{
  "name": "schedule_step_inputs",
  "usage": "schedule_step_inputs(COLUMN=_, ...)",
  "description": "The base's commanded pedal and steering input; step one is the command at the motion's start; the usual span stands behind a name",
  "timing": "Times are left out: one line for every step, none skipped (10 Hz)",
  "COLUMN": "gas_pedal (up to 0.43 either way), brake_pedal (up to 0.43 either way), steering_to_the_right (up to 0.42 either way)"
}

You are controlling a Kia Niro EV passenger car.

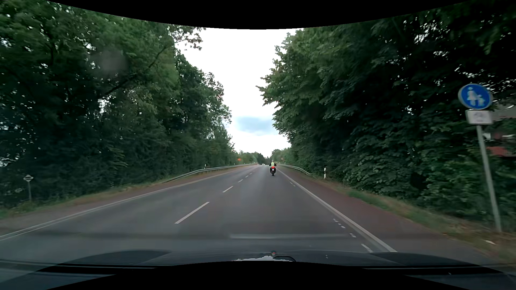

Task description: Follow the waypoints while adhering to traffic rules and regulations

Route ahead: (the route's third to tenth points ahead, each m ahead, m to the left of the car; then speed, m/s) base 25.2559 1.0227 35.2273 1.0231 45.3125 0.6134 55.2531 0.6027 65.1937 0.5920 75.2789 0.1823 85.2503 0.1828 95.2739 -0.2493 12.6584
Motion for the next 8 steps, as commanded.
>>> schedule_step_inputs(gas_pedal=0.157, brake_pedal=0.0, steering_to_the_right=0.002)
schedule_step_inputs(gas_pedal=0.157, brake_pedal=0.0, steering_to_the_right=0.003)
schedule_step_inputs(gas_pedal=0.169, brake_pedal=0.0, steering_to_the_right=0.003)
schedule_step_inputs(gas_pedal=0.169, brake_pedal=0.0, steering_to_the_right=0.003)
schedule_step_inputs(gas_pedal=0.169, brake_pedal=0.0, steering_to_the_right=0.003)
schedule_step_inputs(gas_pedal=0.169, brake_pedal=0.0, steering_to_the_right=0.003)
schedule_step_inputs(gas_pedal=0.169, brake_pedal=0.0, steering_to_the_right=0.003)
schedule_step_inputs(gas_pedal=0.169, brake_pedal=0.0, steering_to_the_right=0.003)
